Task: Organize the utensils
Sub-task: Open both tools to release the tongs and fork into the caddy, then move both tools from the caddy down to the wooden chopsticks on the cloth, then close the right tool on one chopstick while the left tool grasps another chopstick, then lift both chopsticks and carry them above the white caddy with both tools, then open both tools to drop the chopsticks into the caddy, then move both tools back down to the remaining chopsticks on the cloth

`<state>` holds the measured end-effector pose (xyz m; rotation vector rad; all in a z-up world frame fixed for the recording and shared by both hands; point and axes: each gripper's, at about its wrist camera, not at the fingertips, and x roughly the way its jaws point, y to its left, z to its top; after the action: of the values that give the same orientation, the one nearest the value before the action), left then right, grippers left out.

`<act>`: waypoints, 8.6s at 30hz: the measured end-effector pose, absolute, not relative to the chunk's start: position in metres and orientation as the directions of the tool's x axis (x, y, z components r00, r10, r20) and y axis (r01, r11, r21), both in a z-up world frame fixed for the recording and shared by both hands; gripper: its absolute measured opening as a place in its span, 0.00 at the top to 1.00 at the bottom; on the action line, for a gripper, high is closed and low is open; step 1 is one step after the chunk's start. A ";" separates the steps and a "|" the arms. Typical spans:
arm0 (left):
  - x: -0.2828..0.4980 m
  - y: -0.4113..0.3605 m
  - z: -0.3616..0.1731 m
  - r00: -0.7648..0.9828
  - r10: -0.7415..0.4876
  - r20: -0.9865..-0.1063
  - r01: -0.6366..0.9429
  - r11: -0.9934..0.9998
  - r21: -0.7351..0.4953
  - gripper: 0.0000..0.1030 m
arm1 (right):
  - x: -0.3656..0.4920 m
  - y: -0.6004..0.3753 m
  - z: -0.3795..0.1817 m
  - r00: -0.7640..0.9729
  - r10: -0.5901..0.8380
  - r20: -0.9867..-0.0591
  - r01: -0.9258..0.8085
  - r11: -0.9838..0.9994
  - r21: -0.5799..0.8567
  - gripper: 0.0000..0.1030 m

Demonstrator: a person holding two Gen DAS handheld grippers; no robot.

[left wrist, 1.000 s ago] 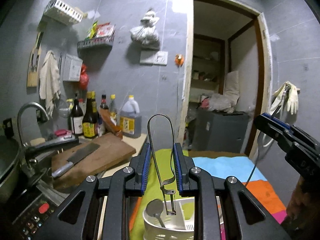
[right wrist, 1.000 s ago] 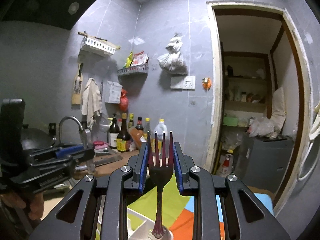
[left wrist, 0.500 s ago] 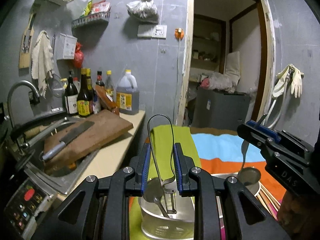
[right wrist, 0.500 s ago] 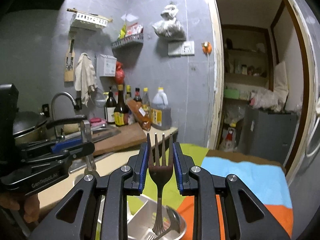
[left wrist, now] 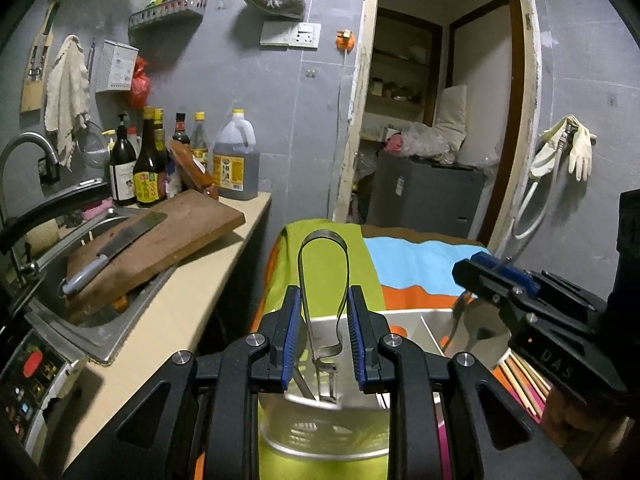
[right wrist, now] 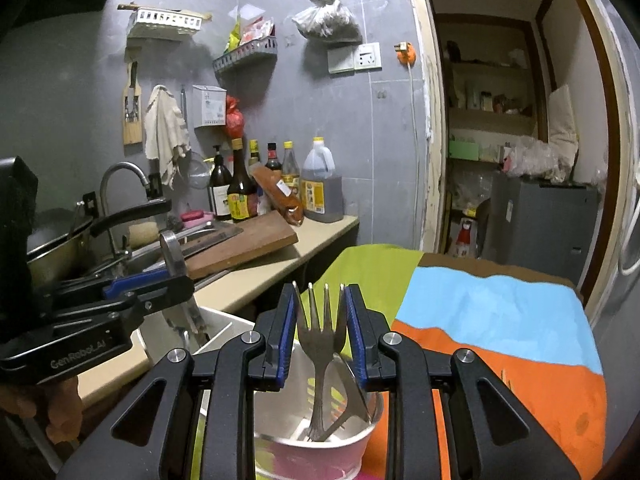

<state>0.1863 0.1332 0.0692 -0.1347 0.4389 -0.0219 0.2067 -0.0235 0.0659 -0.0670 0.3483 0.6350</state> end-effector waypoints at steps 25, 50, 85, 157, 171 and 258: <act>0.147 0.082 0.110 0.968 -0.122 -0.217 0.074 0.974 -0.215 0.16 | 0.149 -0.130 0.110 0.895 0.437 -0.087 -0.441 0.897 -0.030 0.01; 0.167 -0.044 0.060 0.886 -0.271 -0.377 0.237 0.962 -0.134 0.05 | 0.165 -0.251 0.052 0.912 0.244 -0.328 -0.272 0.961 -0.042 0.00; 0.262 -0.088 -0.025 0.532 -0.307 -0.789 0.236 0.949 -0.211 0.62 | 0.220 -0.228 -0.039 0.587 0.314 -0.746 -0.469 0.883 0.003 0.55; 0.242 -0.074 0.024 0.763 -0.315 -0.565 0.247 0.949 -0.196 0.97 | 0.228 -0.228 0.022 0.763 0.404 -0.505 -0.389 0.910 0.140 0.97; 0.192 -0.010 0.100 0.938 -0.234 -0.257 0.183 0.961 -0.206 0.97 | 0.175 -0.163 0.091 0.879 0.467 -0.092 -0.453 0.881 0.140 0.97; 0.150 0.106 0.095 0.986 -0.045 -0.160 0.009 0.976 -0.218 0.54 | 0.163 -0.104 0.086 0.880 0.475 -0.021 -0.469 0.874 0.130 0.50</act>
<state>0.1502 0.1056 0.0952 -0.2180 0.1648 -0.0277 0.1634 -0.1036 0.0861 0.1225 0.0532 0.4931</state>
